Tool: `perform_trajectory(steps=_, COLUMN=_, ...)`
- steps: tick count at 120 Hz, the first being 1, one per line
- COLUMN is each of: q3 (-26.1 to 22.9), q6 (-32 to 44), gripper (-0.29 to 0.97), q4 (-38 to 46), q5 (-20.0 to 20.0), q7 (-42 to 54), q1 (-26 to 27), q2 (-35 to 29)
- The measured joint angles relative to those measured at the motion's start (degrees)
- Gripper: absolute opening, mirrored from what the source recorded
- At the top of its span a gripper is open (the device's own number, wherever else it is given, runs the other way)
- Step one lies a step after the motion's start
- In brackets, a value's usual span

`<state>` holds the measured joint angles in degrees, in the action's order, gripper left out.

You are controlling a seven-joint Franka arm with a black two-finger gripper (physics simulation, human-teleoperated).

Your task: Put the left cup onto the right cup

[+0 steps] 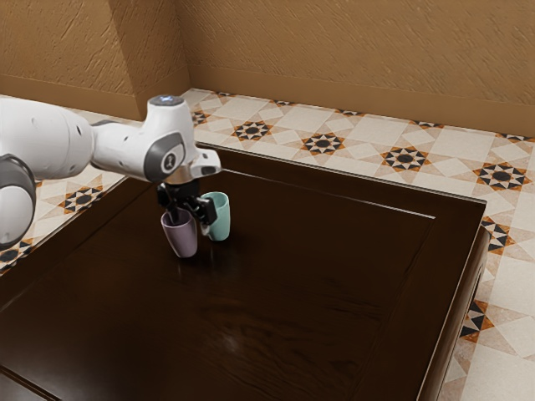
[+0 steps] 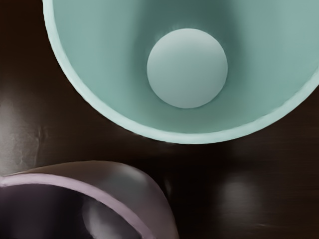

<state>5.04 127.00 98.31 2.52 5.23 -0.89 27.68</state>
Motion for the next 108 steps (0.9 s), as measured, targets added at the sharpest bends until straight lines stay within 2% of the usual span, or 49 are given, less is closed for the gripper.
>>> perform_trajectory(steps=26, q3=0.05, q6=1.40, gripper=0.57, q4=0.06, q5=-0.91, q7=0.47, q1=-0.31, q2=1.80)
perform_trajectory(steps=33, q3=0.06, q6=1.74, gripper=0.58, q4=0.06, q5=-0.95, q7=0.53, q1=-0.38, q2=2.06)
perform_trajectory(steps=51, q3=0.05, q6=2.23, gripper=0.28, q4=0.06, q5=-1.16, q7=0.79, q1=-0.42, q2=2.25)
perform_trajectory(steps=70, q3=0.05, q6=2.31, gripper=0.07, q4=0.06, q5=-1.21, q7=1.01, q1=-0.40, q2=2.26)
perform_trajectory(steps=87, q3=0.05, q6=2.03, gripper=-0.03, q4=0.14, q5=-1.22, q7=1.07, q1=-0.28, q2=1.75)
perform_trajectory(steps=108, q3=0.05, q6=-0.06, gripper=-0.07, q4=0.72, q5=-1.87, q7=0.99, q1=-0.09, q2=-1.25)
